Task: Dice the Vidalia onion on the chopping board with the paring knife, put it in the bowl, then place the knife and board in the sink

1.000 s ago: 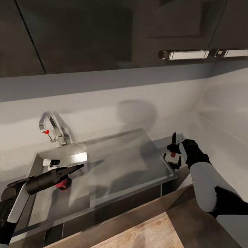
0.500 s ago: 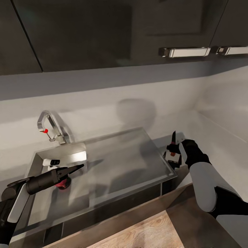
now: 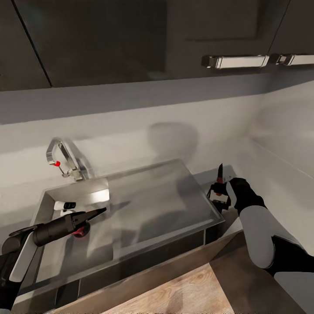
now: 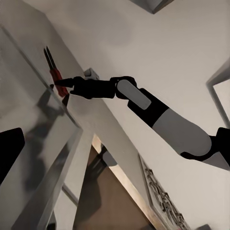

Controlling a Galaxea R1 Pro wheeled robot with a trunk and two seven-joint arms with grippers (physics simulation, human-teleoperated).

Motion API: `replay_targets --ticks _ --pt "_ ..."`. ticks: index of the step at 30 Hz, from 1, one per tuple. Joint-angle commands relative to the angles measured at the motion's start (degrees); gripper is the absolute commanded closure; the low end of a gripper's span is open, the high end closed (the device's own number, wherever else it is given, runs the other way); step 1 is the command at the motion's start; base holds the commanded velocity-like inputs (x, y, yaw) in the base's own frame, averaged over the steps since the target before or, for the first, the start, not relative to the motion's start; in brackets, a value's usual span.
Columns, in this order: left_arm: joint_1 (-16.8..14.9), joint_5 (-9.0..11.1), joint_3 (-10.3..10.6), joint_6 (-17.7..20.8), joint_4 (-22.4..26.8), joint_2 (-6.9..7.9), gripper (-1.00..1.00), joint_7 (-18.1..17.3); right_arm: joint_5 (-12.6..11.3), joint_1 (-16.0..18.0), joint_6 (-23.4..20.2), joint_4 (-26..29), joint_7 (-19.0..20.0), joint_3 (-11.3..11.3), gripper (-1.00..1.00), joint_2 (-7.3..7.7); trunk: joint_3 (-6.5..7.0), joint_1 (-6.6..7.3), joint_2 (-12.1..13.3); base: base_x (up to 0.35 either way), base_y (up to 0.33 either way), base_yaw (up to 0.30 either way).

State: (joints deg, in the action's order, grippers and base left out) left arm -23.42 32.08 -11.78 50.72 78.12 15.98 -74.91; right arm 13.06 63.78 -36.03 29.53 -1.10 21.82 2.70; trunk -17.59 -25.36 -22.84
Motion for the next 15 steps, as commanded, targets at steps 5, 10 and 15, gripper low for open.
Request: replay_targets --ticks 5,10,15 --pt "0.0 0.2 0.0 0.6 0.0 0.02 -1.0 -0.1 1.0 0.0 0.1 -1.8 0.0 0.2 1.0 0.02 -0.41 -0.43 -0.1 0.0 0.0 0.0" --pt "0.0 0.2 0.0 0.5 0.0 0.02 -1.0 -0.1 1.1 0.0 1.0 -1.8 -0.5 0.2 1.0 0.02 -0.43 -0.43 -0.1 0.0 0.0 0.0" --pt "0.0 0.2 0.0 0.5 0.0 0.02 -1.0 -0.1 1.1 0.0 1.0 -1.8 -0.6 0.2 1.0 -0.06 -0.44 -0.43 -0.1 0.0 0.0 0.0"
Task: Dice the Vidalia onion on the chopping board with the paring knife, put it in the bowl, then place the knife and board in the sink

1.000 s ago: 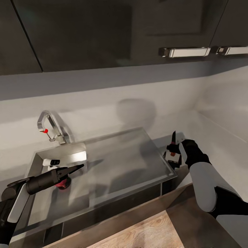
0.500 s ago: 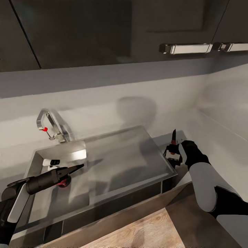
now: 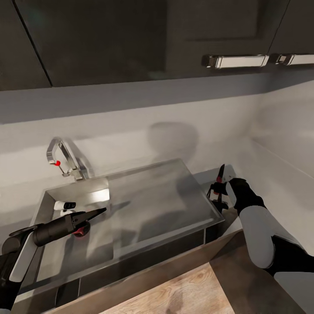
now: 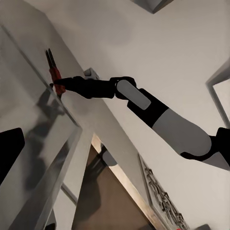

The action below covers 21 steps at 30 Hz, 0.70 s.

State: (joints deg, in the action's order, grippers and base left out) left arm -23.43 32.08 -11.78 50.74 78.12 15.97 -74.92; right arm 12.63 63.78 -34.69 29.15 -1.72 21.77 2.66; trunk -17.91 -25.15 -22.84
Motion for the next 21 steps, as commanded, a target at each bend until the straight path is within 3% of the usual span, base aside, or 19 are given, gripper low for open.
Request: replay_targets --ticks 1,21 --pt "0.0 0.2 0.0 0.5 0.0 0.02 -1.0 -0.1 1.5 0.0 -0.3 -1.5 0.0 0.2 1.0 -0.03 -0.12 -0.64 -0.1 0.0 0.0 0.0" --pt "0.0 0.2 0.0 0.5 0.0 0.02 -1.0 -0.1 1.7 0.0 -1.1 -1.3 0.3 0.2 1.0 0.06 1.32 -0.64 -0.1 0.0 0.0 0.0"
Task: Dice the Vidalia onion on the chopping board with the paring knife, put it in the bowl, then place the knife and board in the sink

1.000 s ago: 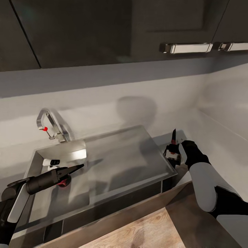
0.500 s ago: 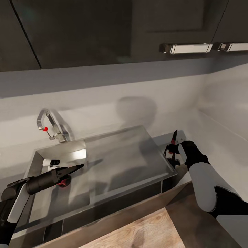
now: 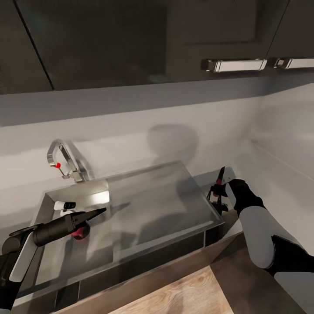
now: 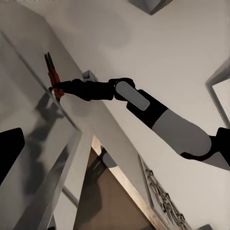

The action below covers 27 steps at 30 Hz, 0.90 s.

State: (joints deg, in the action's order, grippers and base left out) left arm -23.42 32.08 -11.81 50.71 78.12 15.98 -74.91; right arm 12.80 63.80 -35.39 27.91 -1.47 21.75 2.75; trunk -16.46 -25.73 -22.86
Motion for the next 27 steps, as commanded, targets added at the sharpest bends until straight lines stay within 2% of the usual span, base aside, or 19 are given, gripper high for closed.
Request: replay_targets --ticks 1,15,19,21,24,27 --pt "0.0 0.2 0.0 0.5 0.0 0.02 -1.0 -0.1 1.5 0.0 -0.4 -0.1 0.1 0.2 1.0 -0.03 -0.03 -0.05 -0.1 0.0 0.0 0.0" --pt "0.0 0.2 0.0 0.5 0.0 0.02 -1.0 -0.1 1.7 0.0 -1.1 0.5 0.1 0.2 1.0 -0.03 1.3 -0.05 -0.1 0.0 0.0 0.0" --pt "0.0 0.2 0.0 0.5 0.0 0.02 -1.0 -0.1 1.6 0.0 -4.3 1.9 0.6 0.1 1.0 0.02 1.68 -0.05 -0.1 0.0 0.0 0.0" --pt "0.0 0.2 -0.1 0.5 0.0 0.08 -1.0 -0.1 1.4 0.0 -8.4 6.2 1.4 0.1 1.0 0.02 1.87 -0.05 -0.1 0.0 0.0 0.0" --pt "0.0 0.2 -0.1 0.5 0.0 0.08 -1.0 -0.1 1.4 0.0 -14.4 13.2 4.4 0.0 1.0 -0.3 2.16 -0.05 -0.1 0.0 0.0 0.0" --pt "0.0 0.2 -0.1 0.5 0.0 0.07 -1.0 -0.1 1.6 0.0 -20.4 18.8 9.8 -0.1 1.0 -0.21 2.44 -0.05 -0.1 0.0 0.0 -0.009"
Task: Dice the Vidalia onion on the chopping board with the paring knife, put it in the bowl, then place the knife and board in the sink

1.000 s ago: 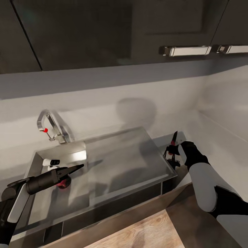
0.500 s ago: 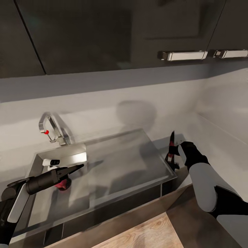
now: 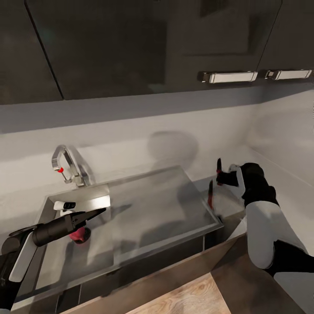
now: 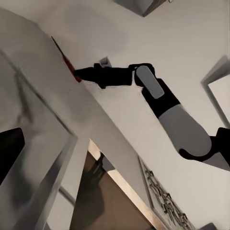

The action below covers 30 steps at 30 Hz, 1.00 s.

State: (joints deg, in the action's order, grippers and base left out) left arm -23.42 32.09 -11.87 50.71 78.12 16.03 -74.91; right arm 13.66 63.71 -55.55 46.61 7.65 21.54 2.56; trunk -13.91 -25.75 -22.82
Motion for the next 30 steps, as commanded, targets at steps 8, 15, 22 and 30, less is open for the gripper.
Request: replay_targets --ticks 8,15,22,30 --pt "0.0 0.2 0.0 0.5 0.0 0.04 -1.0 -0.1 0.9 -1.5 -4.4 8.7 15.9 0.0 1.0 2.12 0.58 -0.04 -0.1 0.0 0.0 -0.078" --pt "0.0 0.2 0.0 0.6 0.1 0.03 -1.0 -0.1 0.9 -6.4 -4.4 14.4 37.4 -0.3 1.0 8.61 0.9 -0.04 -0.1 0.0 0.0 -0.033" --pt "0.0 0.3 0.1 1.6 0.3 -0.06 -1.0 -0.3 1.0 -19.1 -4.4 26.6 60.2 -0.3 1.0 13.18 1.27 -0.04 -0.1 0.0 0.0 -0.096" --pt "0.0 0.3 0.1 2.4 0.4 -0.12 -1.0 -0.3 -3.5 -31.0 -4.4 36.9 69.3 0.2 1.0 13.54 1.74 -0.04 -0.1 0.0 0.0 -0.114"
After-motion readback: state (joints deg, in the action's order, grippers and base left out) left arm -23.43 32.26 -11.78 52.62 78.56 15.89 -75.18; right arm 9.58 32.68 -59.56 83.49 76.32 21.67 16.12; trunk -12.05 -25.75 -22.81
